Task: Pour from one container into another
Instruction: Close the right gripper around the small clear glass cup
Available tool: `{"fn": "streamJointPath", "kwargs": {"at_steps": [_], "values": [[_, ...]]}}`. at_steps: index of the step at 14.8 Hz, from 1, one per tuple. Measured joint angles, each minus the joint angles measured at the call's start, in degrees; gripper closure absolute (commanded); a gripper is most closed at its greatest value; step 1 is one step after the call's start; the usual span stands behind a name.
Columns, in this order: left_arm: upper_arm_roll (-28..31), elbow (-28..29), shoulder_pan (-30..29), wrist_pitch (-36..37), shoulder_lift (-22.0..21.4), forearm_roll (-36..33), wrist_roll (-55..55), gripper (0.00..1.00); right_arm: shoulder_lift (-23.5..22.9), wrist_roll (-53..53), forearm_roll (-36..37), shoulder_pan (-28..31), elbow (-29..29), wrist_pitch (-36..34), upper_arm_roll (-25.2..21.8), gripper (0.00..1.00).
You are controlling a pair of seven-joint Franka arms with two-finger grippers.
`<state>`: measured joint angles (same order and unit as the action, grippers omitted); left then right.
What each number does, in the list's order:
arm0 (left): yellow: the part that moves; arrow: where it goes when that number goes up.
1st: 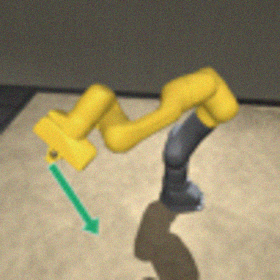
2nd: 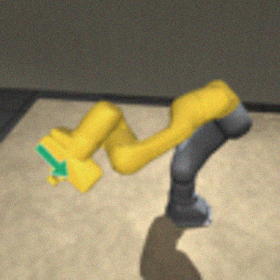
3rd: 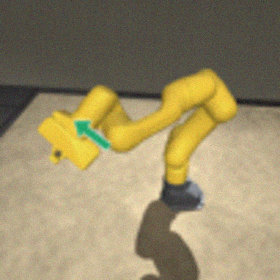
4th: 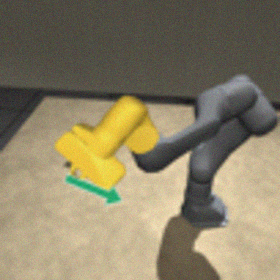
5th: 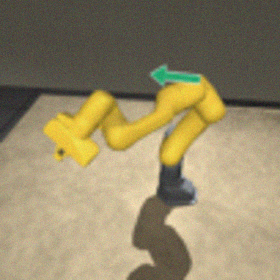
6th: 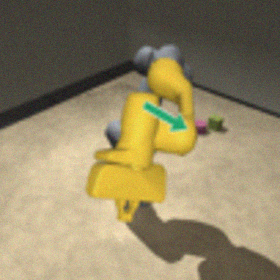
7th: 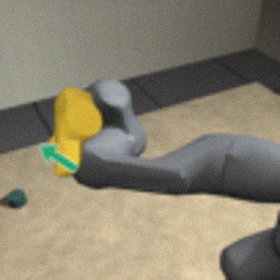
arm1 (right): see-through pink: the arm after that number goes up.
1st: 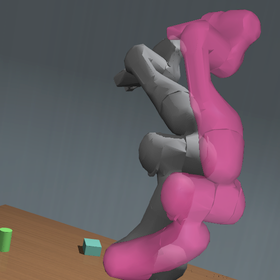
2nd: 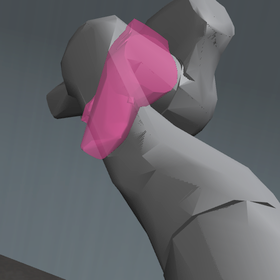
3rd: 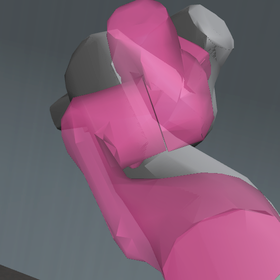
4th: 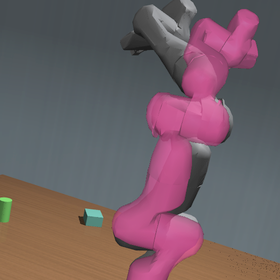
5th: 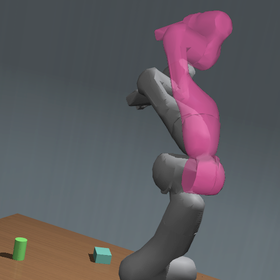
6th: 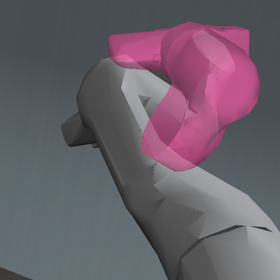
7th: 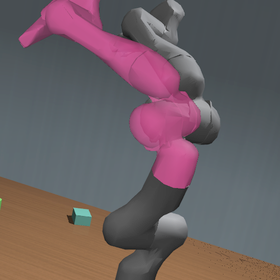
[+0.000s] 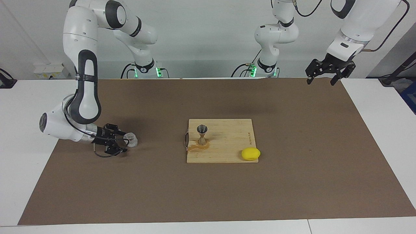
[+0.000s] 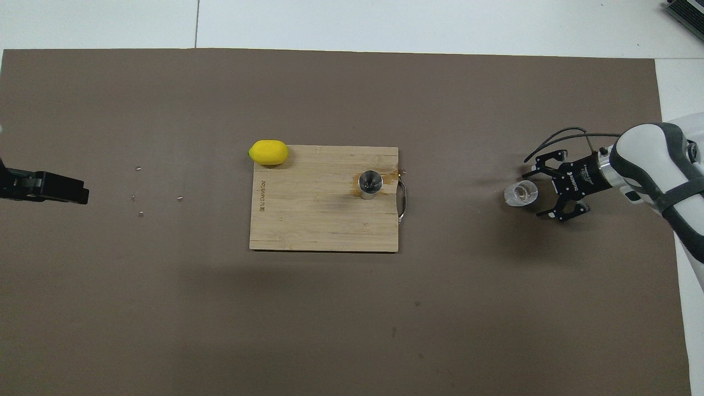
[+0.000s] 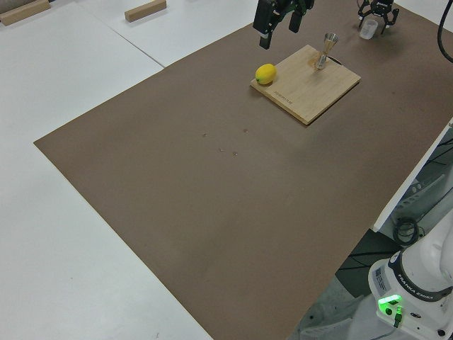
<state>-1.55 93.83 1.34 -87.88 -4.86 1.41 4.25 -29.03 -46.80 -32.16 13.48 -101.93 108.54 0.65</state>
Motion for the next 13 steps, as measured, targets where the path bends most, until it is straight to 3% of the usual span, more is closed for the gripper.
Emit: {"fn": "streamJointPath", "kwargs": {"at_steps": [4,8,10,13], "values": [[-0.2,-3.2,0.0,2.5,1.4,0.0,0.1,0.0,0.1,0.0,-0.8,-0.4,-0.5,0.6,0.2,0.02],[-0.3,-3.1,0.0,2.4,1.9,0.0,0.3,0.0,0.1,0.0,-0.8,-0.6,-0.7,0.6,0.6,0.13],[-0.4,-2.6,0.0,1.8,2.0,0.0,0.3,0.0,0.2,0.0,-0.9,-1.1,-0.8,0.6,0.7,0.36],[-0.4,-2.1,0.0,1.7,2.0,0.0,0.3,0.0,0.2,0.0,-2.8,-1.9,-0.9,0.6,0.8,0.81]]}}
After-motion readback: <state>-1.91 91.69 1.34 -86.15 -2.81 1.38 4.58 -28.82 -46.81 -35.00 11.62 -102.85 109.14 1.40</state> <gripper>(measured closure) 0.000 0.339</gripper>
